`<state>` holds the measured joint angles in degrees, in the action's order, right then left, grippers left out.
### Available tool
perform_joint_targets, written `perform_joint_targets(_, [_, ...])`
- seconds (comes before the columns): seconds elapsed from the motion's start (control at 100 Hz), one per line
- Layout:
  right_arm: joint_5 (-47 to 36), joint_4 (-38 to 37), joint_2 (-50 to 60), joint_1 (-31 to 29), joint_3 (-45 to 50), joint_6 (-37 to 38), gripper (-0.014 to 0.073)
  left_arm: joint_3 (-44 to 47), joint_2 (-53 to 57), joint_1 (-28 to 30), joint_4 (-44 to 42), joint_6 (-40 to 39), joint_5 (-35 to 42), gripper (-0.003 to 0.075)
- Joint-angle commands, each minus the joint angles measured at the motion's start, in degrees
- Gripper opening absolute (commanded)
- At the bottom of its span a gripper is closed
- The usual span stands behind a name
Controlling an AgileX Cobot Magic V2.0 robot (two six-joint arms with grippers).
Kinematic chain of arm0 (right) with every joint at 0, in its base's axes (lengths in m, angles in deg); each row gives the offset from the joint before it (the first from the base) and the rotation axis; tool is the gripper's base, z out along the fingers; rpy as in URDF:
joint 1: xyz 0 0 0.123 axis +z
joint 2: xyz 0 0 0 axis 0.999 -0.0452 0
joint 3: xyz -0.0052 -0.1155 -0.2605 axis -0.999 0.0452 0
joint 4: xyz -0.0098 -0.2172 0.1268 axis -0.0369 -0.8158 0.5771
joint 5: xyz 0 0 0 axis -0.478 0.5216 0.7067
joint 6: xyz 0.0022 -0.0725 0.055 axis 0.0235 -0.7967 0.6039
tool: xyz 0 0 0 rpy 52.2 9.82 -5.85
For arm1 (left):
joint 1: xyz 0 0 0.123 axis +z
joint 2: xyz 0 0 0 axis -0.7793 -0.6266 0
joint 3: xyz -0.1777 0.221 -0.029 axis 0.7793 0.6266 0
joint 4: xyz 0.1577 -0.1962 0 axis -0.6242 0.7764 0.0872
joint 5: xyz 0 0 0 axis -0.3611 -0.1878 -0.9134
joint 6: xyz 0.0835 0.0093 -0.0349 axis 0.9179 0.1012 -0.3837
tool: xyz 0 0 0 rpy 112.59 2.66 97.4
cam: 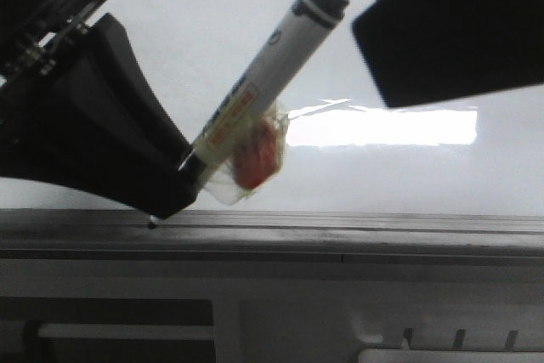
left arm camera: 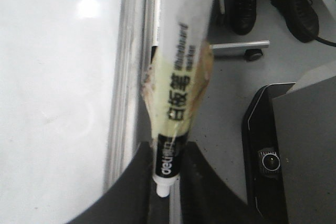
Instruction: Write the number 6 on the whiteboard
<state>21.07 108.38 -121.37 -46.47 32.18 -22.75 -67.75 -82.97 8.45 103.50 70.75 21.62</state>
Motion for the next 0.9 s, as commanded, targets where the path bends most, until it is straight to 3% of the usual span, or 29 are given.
perform_joint_targets(0.0, [-4.57,1.76,-1.28,1.85,-2.05,-0.65,0.0434,-2.79,1.56,0.06,1.26,0.19,2.04,-0.0019])
perform_joint_targets(0.26, [-10.62,3.94,-5.1,2.75,-2.05,-0.65,0.0442,-2.89,1.45,0.06,-0.9,0.19,-0.74,-0.0019])
perform_joint_targets(0.39, [-10.62,7.18,-6.2,3.35,-2.36,-0.65,0.0442,-2.89,1.45,0.06,-0.9,0.45,-0.95,-0.0019])
perform_joint_targets(0.78, [-10.35,7.61,-14.11,7.05,-6.73,-0.65,0.0437,-2.89,1.45,0.06,-0.9,0.45,-1.9,-0.0019])
perform_joint_targets(0.89, [-9.09,7.61,-15.43,7.05,-6.73,-0.65,0.0388,-2.89,1.45,0.06,-0.9,0.45,-2.12,-0.0019])
